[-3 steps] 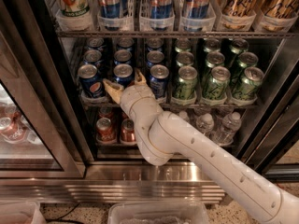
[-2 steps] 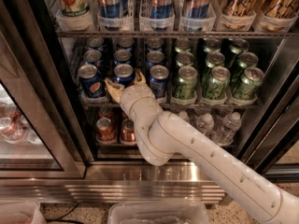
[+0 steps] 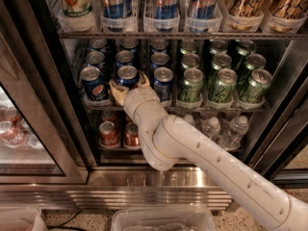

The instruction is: Pick pepsi can from middle shelf of fridge

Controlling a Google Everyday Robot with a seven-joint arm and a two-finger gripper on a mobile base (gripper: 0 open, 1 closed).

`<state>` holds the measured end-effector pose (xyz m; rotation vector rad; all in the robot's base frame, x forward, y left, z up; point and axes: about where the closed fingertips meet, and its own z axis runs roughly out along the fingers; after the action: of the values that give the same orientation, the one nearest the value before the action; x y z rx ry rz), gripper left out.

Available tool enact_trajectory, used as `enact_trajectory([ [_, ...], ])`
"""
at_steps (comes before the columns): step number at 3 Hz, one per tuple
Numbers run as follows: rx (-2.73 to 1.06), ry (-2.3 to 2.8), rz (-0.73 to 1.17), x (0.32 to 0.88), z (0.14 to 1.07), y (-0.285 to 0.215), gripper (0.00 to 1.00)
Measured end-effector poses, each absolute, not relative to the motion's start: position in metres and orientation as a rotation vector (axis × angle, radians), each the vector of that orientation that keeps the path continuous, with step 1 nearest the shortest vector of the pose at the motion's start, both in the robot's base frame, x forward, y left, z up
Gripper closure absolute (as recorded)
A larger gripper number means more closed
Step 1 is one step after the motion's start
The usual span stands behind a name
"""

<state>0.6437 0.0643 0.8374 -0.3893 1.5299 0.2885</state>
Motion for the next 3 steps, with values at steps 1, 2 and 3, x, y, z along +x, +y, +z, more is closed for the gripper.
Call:
enact_trajectory([
  [1,-0.391,1.529,0.287,0.643,0.838,0.064,1.00],
  [2,-0.411,1.510,0.281,0.631,0.845,0.065,1.00],
  [3,-0.438,1.467,0.279,0.614,0.858,0.068,1.00],
])
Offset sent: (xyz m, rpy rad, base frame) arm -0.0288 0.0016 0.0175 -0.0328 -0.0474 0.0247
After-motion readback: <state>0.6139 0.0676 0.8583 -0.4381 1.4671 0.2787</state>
